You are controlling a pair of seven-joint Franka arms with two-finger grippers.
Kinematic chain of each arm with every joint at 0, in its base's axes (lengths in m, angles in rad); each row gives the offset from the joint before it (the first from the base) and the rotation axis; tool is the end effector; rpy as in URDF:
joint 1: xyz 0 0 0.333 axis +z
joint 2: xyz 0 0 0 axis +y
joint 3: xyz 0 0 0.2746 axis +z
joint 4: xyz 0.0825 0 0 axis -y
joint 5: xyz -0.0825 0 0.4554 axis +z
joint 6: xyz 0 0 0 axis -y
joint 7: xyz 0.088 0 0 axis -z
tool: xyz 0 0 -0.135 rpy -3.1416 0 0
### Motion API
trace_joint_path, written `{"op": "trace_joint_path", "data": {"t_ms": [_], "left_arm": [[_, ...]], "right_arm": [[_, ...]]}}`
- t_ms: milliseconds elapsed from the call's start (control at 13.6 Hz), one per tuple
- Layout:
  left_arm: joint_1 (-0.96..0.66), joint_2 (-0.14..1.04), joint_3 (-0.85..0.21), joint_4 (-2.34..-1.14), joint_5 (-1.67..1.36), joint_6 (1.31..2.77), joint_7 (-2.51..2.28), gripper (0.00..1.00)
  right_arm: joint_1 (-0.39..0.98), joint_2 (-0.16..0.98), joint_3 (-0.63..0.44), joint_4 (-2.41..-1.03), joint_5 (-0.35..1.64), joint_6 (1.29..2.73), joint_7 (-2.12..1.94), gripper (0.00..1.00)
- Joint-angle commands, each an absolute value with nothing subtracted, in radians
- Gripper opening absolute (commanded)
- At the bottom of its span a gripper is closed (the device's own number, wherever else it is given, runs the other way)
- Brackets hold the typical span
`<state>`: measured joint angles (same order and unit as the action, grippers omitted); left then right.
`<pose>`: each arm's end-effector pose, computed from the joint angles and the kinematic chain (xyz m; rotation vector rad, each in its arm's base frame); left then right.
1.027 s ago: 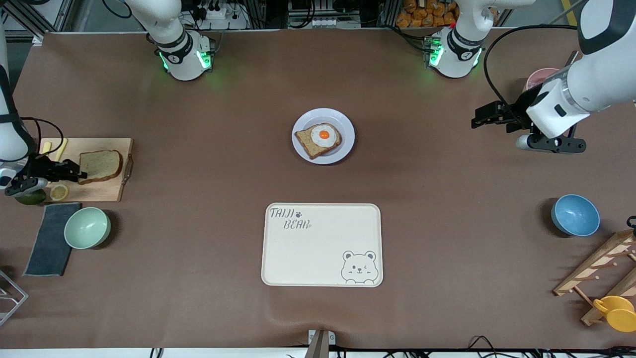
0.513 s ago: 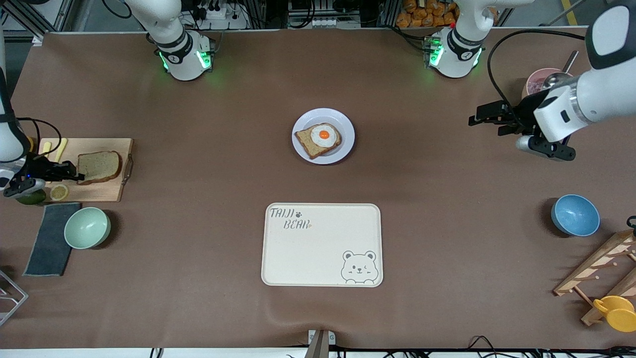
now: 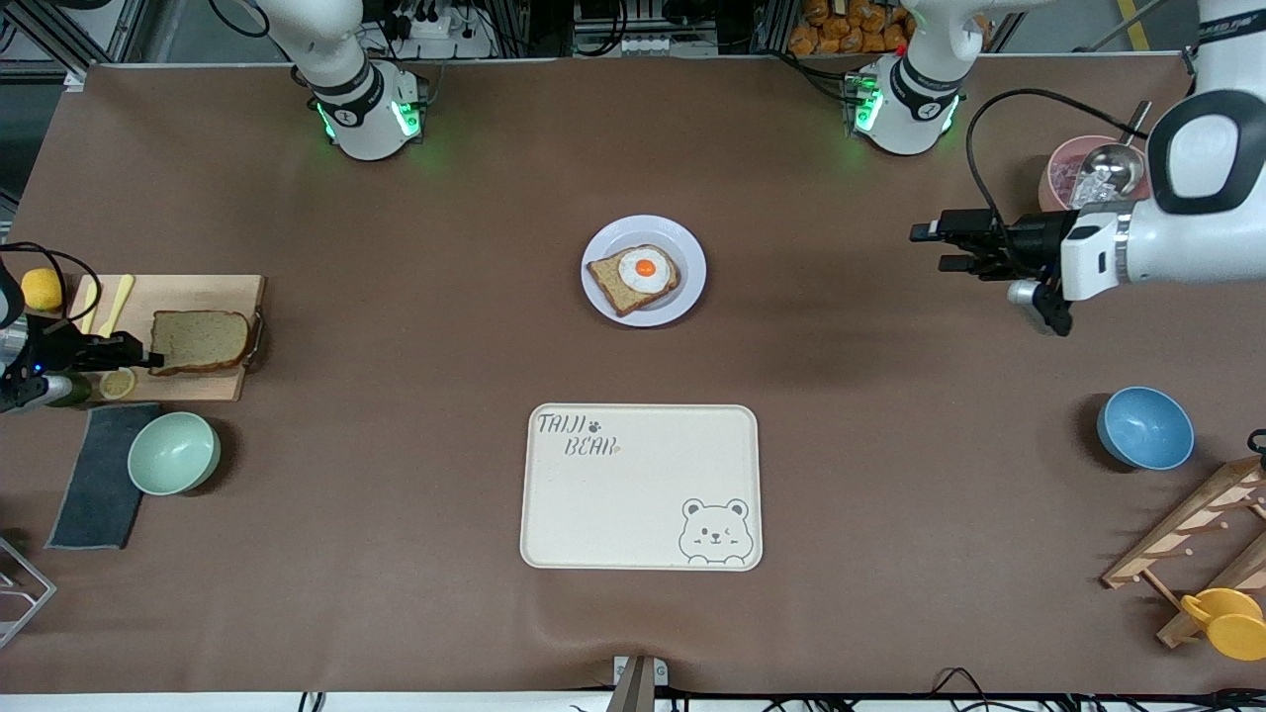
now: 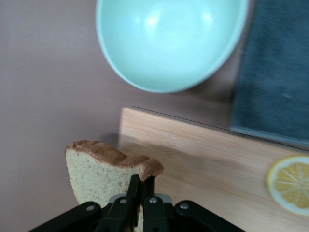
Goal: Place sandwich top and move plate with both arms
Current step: 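Carry the bread to the plate while the left gripper reaches the plate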
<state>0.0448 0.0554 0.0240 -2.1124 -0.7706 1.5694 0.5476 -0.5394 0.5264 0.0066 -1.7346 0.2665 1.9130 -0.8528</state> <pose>0.5439 -0.0568 0.2852 2.2177 -0.2570 -0.3787 0.5746 -0.3090 0.1485 -2.7228 -0.2533 0.1599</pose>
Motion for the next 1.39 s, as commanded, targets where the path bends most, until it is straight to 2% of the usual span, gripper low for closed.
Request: {"op": "trace_joint_path", "data": {"t_ms": [0,367,587,807,953,1320], "left_arm": [[0.04,0.125,0.0,-2.151,-0.862,1.574,0.609,1.0],[0.008,0.273,-0.101,-2.143,-0.894,1.613,0.657,1.0],[-0.04,0.333,-0.12,-2.138,-0.894,1.652,0.657,1.0],[-0.093,0.37,-0.12,-2.134,-0.9,1.745,0.655,1.0],[-0.094,0.414,-0.121,-2.109,-0.951,1.749,0.655,1.0],[-0.094,0.435,-0.12,-2.106,-0.956,1.749,0.658,1.0]], "right_arm": [[-0.509,0.468,0.032,-1.744,0.352,1.843,-0.818,0.0],[-0.341,0.408,0.034,-1.816,0.54,1.81,-0.754,0.0],[-0.223,0.348,0.034,-1.828,0.545,1.812,-0.582,0.0],[-0.097,0.253,0.034,-1.946,0.561,1.916,-0.424,0.0],[-0.016,0.207,0.034,-2.021,0.58,2.005,-0.352,0.0],[0.214,0.158,0.035,-2.144,0.64,2.216,-0.129,0.0]]}}
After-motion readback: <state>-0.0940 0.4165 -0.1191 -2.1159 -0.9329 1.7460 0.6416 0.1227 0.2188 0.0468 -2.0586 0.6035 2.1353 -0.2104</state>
